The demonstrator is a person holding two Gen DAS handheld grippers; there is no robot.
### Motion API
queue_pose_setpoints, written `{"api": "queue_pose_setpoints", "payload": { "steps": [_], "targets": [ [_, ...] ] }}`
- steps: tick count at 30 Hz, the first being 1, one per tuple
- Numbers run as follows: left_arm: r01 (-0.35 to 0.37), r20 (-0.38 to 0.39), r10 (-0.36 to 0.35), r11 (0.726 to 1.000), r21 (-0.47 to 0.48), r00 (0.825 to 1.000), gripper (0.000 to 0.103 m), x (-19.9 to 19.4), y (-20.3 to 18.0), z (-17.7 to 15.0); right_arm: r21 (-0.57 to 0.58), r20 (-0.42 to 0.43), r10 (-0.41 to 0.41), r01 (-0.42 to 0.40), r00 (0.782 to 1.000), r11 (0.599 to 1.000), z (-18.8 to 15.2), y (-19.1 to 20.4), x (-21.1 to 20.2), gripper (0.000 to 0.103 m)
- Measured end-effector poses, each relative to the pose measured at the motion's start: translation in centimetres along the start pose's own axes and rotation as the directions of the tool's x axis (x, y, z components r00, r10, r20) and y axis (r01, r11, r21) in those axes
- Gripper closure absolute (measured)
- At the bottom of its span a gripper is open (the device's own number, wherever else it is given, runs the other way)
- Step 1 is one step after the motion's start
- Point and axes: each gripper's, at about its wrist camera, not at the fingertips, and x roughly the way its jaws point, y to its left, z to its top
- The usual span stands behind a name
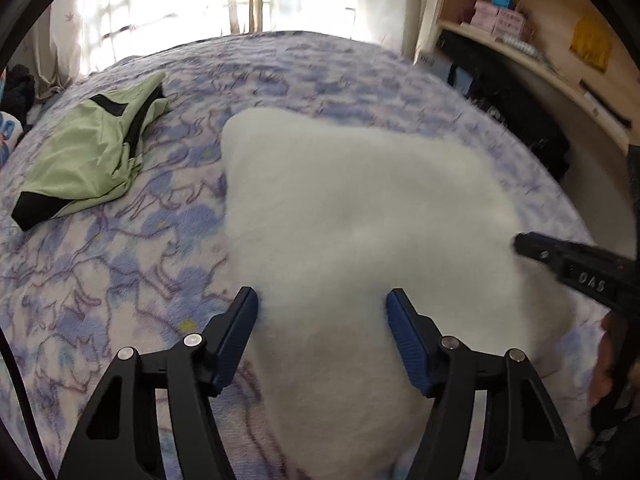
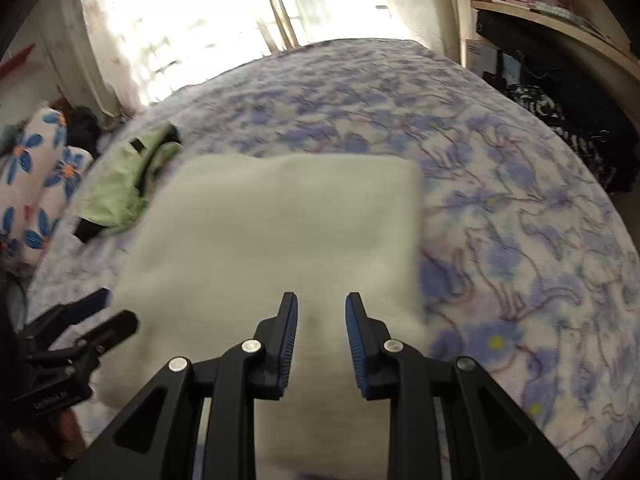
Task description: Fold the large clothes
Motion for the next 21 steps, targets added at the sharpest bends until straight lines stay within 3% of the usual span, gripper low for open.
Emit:
{"api": "queue_pose_setpoints", "payload": {
  "steps": [1,2,4,5,7,13,21],
  "targets": [
    [0.012,0.007,-0.012,1.000,-0.007,1.000,0.034,0.3,0.4,-0.4,0.027,-0.003,0.029,-0.029,1.000,0.999,-0.5,-1.4,0.4,0.103],
    [0.034,0.007,-0.034,0.999,-0.023,0.999,0.034,0.2,0.8,-0.6,0.063,0.000,0.039,-0.039,0.999,0.997,-0.9,-2.6,0.2,0.103],
    [0.045,-0.003,-0.045,0.998,-0.043,0.999,0.034,0.1,1.5,-0.6,0.086,-0.016,-0.081,0.082,0.997,0.993,-1.1,-4.1,-0.5,0.102],
    [0.050,-0.005,-0.051,0.997,-0.055,0.999,0.034,0.1,1.7,-0.6,0.114,-0.025,-0.061,0.063,0.998,0.991,-1.4,-5.1,-0.8,0.097],
    [0.075,-0.015,-0.076,0.993,-0.094,0.997,0.034,-0.1,2.3,-0.7,0.182,-0.038,0.019,-0.012,0.999,0.983,-2.2,-6.7,-1.1,0.097],
    [0.019,-0.004,-0.019,0.997,-0.070,1.000,0.034,-1.7,1.6,-1.2,0.229,-0.017,0.081,-0.074,0.997,0.971,-3.9,-7.5,-2.8,0.096],
    [-0.039,-0.017,0.038,0.997,-0.062,0.999,0.023,-4.5,1.5,-1.3,0.235,0.006,0.101,-0.099,0.995,0.967,-4.6,-5.9,-4.7,0.070]
  ]
}}
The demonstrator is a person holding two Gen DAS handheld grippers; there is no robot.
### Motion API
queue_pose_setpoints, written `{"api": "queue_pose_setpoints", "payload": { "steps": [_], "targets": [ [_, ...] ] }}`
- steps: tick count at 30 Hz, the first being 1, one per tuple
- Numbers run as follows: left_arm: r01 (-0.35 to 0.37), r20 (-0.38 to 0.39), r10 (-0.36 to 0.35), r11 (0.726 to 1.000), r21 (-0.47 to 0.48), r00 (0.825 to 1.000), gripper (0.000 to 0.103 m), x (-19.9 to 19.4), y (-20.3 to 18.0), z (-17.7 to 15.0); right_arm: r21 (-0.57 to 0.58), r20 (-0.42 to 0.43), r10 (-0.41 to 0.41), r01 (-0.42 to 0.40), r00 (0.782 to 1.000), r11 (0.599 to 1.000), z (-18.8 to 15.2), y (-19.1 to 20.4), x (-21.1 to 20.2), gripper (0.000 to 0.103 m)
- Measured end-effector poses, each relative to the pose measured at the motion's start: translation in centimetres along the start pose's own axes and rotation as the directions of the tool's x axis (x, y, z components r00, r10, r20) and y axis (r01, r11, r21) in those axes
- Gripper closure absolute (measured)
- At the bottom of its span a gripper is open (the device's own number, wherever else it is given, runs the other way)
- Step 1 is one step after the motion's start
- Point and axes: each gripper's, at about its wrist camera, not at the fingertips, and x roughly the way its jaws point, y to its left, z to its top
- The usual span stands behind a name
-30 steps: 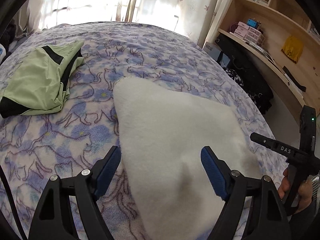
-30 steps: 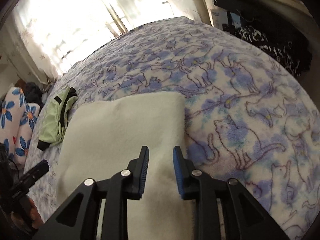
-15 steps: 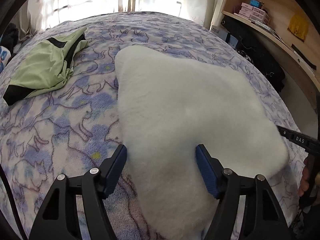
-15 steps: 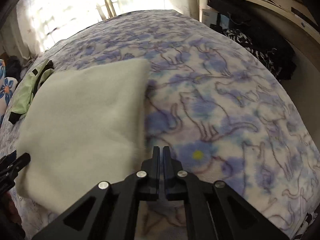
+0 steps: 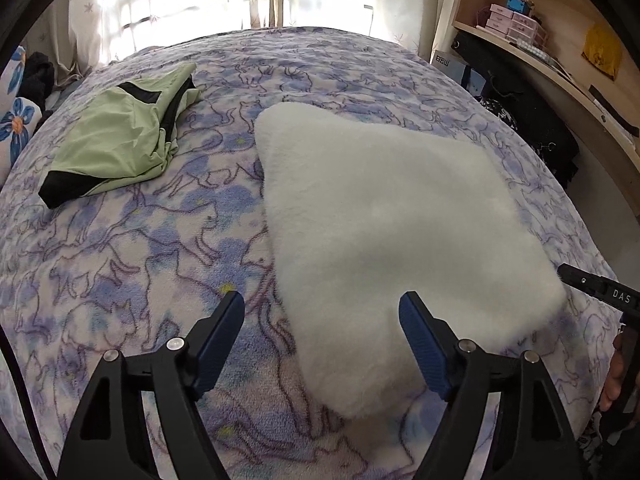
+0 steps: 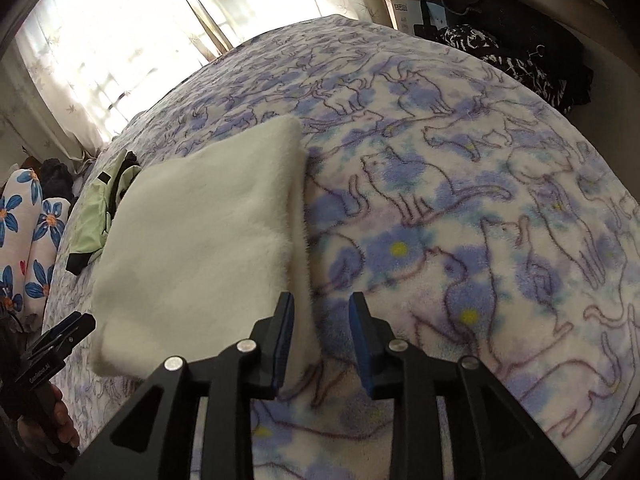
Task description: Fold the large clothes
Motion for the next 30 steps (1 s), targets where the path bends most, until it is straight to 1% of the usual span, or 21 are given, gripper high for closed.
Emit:
{"api": "queue_pose_setpoints", "payload": {
  "steps": [1,3,6,7,8,10,12,15,17,19,20,21,22,23,25,26,28,30],
  "targets": [
    [-0.006,-0.002,0.006,1.000,-0.002,1.000,0.023,-0.4,0.0,-0.1,-0.005,0.001,0.003,-0.003,1.000,1.000,-0.1,0.2,-0.3,0.067],
    [-0.008,-0.011,0.008,1.000,-0.012,1.000,0.023,-1.0,0.2,-0.4,-0.014,-0.001,0.016,-0.016,1.000,1.000,-0.5,0.8,-0.8,0.055],
    [-0.004,-0.016,0.004,0.999,-0.033,1.000,0.023,-2.1,0.6,-0.9,-0.024,-0.004,0.030,-0.030,1.000,0.999,-1.0,1.3,-1.7,0.054],
    [-0.018,-0.015,0.018,0.999,-0.041,1.000,0.023,-2.5,0.7,-1.1,-0.027,-0.005,0.034,-0.034,0.999,0.999,-1.1,1.5,-1.9,0.053],
    [-0.021,-0.009,0.020,0.999,-0.044,1.000,0.023,-3.0,0.9,-1.4,-0.027,-0.007,0.033,-0.034,0.999,0.999,-1.3,1.6,-2.3,0.051],
    [-0.004,0.000,0.004,0.999,-0.040,1.000,0.023,-3.8,1.1,-1.8,-0.024,-0.010,0.038,-0.038,0.999,0.999,-1.6,1.8,-2.8,0.049],
    [-0.009,-0.015,0.009,0.999,-0.041,1.000,0.023,-4.2,1.3,-2.1,-0.023,-0.020,0.052,-0.052,0.998,0.998,-1.8,1.8,-3.2,0.044],
    [0.024,-0.050,-0.028,0.997,-0.072,0.998,0.023,-4.4,2.0,-2.7,-0.025,-0.034,0.073,-0.074,0.997,0.997,-2.1,2.0,-3.5,0.042],
    [0.062,-0.070,-0.071,0.991,-0.116,0.995,0.023,-4.3,2.9,-3.0,-0.020,-0.045,0.090,-0.091,0.995,0.996,-2.2,1.9,-3.6,0.042],
    [0.084,-0.083,-0.098,0.985,-0.153,0.992,0.023,-3.9,3.6,-3.1,-0.001,-0.058,0.107,-0.108,0.993,0.994,-2.2,1.6,-3.3,0.042],
    [0.104,-0.089,-0.120,0.980,-0.167,0.989,0.022,-3.7,3.9,-3.2,0.012,-0.065,0.115,-0.114,0.991,0.993,-2.1,1.3,-3.1,0.041],
    [0.139,-0.100,-0.159,0.974,-0.181,0.982,0.015,-3.3,4.2,-3.2,0.028,-0.075,0.127,-0.126,0.989,0.992,-2.0,1.0,-2.8,0.041],
    [0.180,-0.114,-0.205,0.964,-0.198,0.972,0.012,-2.9,4.4,-3.2,0.044,-0.087,0.143,-0.140,0.986,0.989,-1.8,0.7,-2.4,0.041],
    [0.229,-0.125,-0.261,0.947,-0.226,0.957,0.010,-2.4,4.6,-3.2,0.062,-0.101,0.162,-0.156,0.982,0.986,-1.6,0.3,-1.9,0.041],
    [0.290,-0.135,-0.334,0.919,-0.265,0.933,0.010,-1.2,5.0,-2.9,0.087,-0.122,0.193,-0.183,0.974,0.979,-1.0,-0.2,-0.8,0.041],
    [0.306,-0.137,-0.353,0.910,-0.281,0.925,0.010,-0.6,5.2,-2.7,0.096,-0.129,0.205,-0.193,0.970,0.976,-0.7,-0.4,-0.3,0.040],
    [0.321,-0.141,-0.377,0.896,-0.307,0.916,0.010,0.8,5.6,-2.1,0.121,-0.146,0.246,-0.230,0.958,0.966,0.1,-0.9,1.2,0.040],
    [0.326,-0.145,-0.389,0.886,-0.330,0.910,0.010,2.4,6.0,-1.6,0.145,-0.155,0.287,-0.265,0.945,0.953,1.0,-1.3,2.8,0.040]
  ]
}}
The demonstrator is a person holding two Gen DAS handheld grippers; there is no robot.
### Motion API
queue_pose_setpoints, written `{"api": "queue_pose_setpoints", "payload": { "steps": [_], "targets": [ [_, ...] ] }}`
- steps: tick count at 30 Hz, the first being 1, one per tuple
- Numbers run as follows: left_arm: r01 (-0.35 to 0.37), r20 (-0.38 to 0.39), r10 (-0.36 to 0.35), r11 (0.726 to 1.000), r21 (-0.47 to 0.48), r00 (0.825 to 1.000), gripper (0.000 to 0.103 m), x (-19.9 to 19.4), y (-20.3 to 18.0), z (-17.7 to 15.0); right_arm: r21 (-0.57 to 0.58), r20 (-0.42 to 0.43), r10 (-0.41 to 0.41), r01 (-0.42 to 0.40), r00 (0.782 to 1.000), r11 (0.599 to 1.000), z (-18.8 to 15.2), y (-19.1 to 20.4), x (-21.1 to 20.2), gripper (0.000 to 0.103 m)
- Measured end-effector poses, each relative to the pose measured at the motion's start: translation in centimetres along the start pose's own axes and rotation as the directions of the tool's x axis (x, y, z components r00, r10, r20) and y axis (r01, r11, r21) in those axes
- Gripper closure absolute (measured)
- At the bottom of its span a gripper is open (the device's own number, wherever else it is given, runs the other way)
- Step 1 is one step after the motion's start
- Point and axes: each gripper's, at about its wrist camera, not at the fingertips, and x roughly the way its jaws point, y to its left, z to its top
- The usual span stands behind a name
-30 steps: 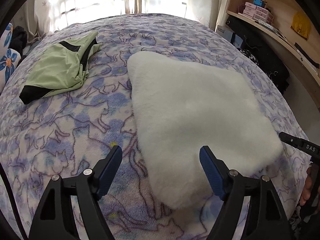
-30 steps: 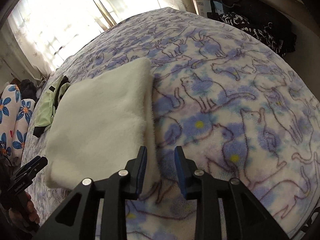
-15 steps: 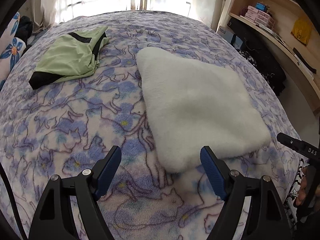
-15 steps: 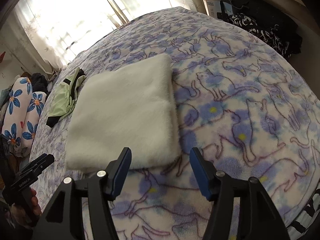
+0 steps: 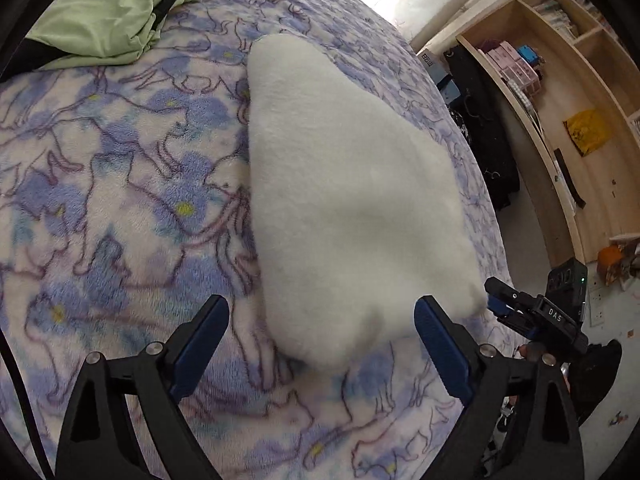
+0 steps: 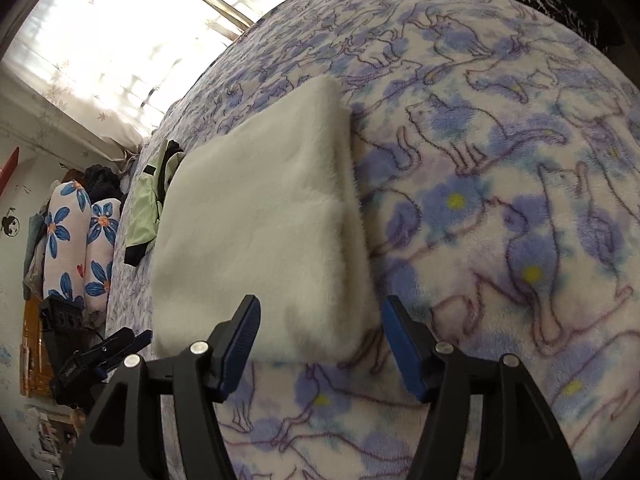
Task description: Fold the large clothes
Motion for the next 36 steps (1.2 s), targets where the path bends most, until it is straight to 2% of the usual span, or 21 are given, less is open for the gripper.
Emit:
{"api": "queue_pose_setpoints", "payload": {
  "steps": [6,11,14,17,21,26,34,36],
  "targets": [
    [0.054,-0.036,-0.056,0.996,-0.068,0.998,0.010,3.9,1.9,2.7,0.015,-0.024,0.079,-0.079,0.997,0.997,3.7,-1.5,3.6,0.040],
    [0.122,-0.066,-0.127,0.989,-0.084,0.990,0.010,6.7,2.3,4.3,0.007,-0.087,0.181,-0.181,0.980,0.983,5.8,-1.6,7.1,0.040],
    [0.137,-0.080,-0.140,0.990,-0.036,0.987,0.009,8.0,1.3,5.0,-0.032,-0.131,0.191,-0.197,0.973,0.980,6.9,-0.8,9.2,0.028],
    [0.119,-0.099,-0.116,0.993,0.018,0.988,0.002,9.5,0.1,5.8,-0.044,-0.171,0.209,-0.219,0.963,0.975,7.4,-0.5,10.8,0.020],
    [0.096,-0.108,-0.089,0.993,0.064,0.990,0.000,10.6,-0.9,6.2,-0.082,-0.198,0.196,-0.215,0.960,0.973,7.3,0.3,11.8,0.009],
    [0.093,-0.112,-0.084,0.993,0.079,0.990,0.000,11.1,-1.5,6.7,-0.110,-0.200,0.178,-0.203,0.963,0.973,6.9,1.0,12.1,0.001],
    [0.081,-0.111,-0.069,0.991,0.105,0.991,0.000,12.3,-3.6,7.3,-0.143,-0.173,0.158,-0.183,0.972,0.973,6.6,1.0,12.0,0.001],
    [0.065,-0.106,-0.053,0.992,0.111,0.993,0.000,12.1,-3.6,7.0,-0.173,-0.144,0.142,-0.166,0.979,0.971,6.2,1.3,11.6,0.010]
  ]
}}
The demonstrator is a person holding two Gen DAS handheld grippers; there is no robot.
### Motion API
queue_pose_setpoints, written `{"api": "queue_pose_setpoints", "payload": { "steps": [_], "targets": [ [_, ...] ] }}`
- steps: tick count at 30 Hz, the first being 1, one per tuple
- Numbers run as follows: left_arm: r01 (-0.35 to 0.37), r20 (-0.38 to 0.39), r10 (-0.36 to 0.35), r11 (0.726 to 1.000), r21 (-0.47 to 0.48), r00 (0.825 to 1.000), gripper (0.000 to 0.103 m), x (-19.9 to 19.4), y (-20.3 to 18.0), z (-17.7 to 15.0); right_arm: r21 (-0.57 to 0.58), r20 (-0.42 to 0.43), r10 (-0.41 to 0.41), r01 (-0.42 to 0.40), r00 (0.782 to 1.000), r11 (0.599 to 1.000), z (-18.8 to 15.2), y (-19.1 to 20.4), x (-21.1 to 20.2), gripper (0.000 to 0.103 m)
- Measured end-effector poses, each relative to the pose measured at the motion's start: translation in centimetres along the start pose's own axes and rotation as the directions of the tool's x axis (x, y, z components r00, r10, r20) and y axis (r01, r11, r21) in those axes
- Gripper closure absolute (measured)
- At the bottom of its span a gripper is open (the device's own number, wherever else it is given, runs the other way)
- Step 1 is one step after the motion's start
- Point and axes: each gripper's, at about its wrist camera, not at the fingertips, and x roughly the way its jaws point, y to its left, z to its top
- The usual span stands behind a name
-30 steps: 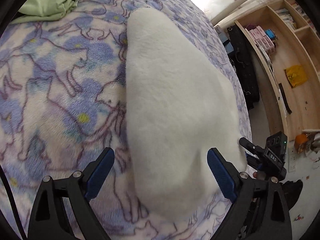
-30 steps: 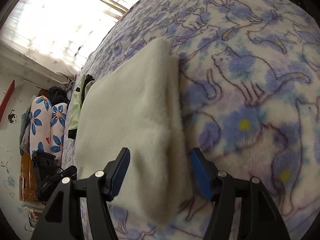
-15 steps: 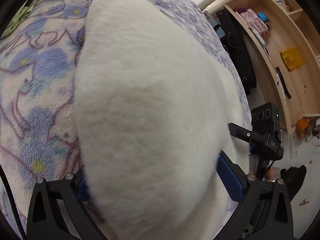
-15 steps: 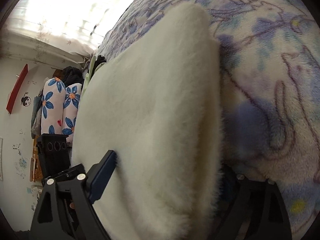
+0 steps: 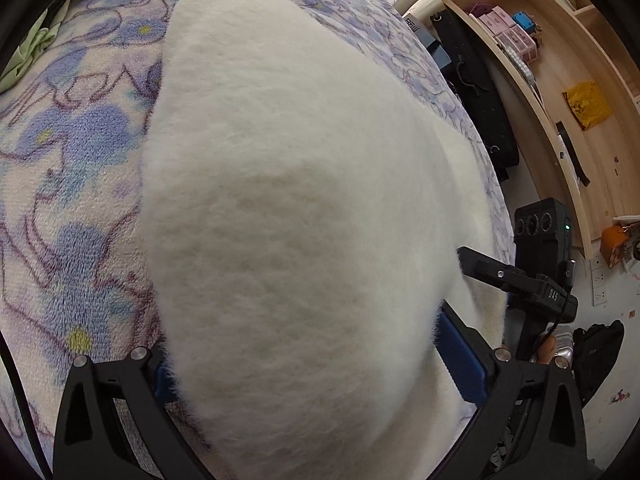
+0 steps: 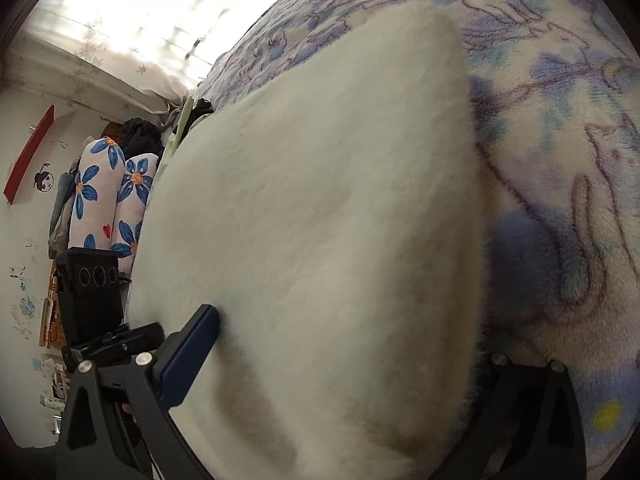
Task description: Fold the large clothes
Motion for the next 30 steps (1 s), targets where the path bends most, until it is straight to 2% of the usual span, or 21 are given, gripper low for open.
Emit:
{"api": "queue_pose_setpoints", "payload": {
  "steps": [5,9,12,16,21,27,30],
  "targets": [
    [-0.066,0.041,0.065,0.997,0.036,0.997,0.001,-0.4,-1.1,-0.1,0.006,0.032,-0.001,0.001,0.999,1.000,-0.2,0.5,-0.7,0.030],
    [-0.156,0.113,0.146,0.984,0.086,0.983,0.016,-1.6,-2.9,-0.5,-0.011,0.076,-0.036,0.037,0.996,0.999,-0.6,1.8,-1.8,0.049],
    [-0.204,0.154,0.186,0.972,0.115,0.970,0.026,-2.6,-4.1,-0.8,-0.011,0.116,-0.042,0.044,0.992,0.999,-1.1,2.9,-2.7,0.058],
    [-0.257,0.189,0.226,0.953,0.158,0.956,0.031,-4.7,-5.2,-1.4,-0.058,0.148,-0.047,0.056,0.988,0.997,-2.4,6.0,-3.4,0.061],
    [-0.293,0.202,0.255,0.938,0.188,0.946,0.033,-7.9,-4.9,-3.2,-0.102,0.158,-0.031,0.047,0.987,0.994,-4.6,9.7,-3.3,0.062],
    [-0.300,0.220,0.265,0.943,0.144,0.939,0.034,-13.9,-1.3,-6.2,-0.124,0.137,0.036,-0.019,0.990,0.992,-6.6,14.0,-2.3,0.062],
    [-0.305,0.238,0.275,0.947,0.102,0.932,0.034,-17.6,1.1,-7.0,-0.151,0.122,0.070,-0.051,0.990,0.987,-6.6,17.3,-1.3,0.062]
  ]
}}
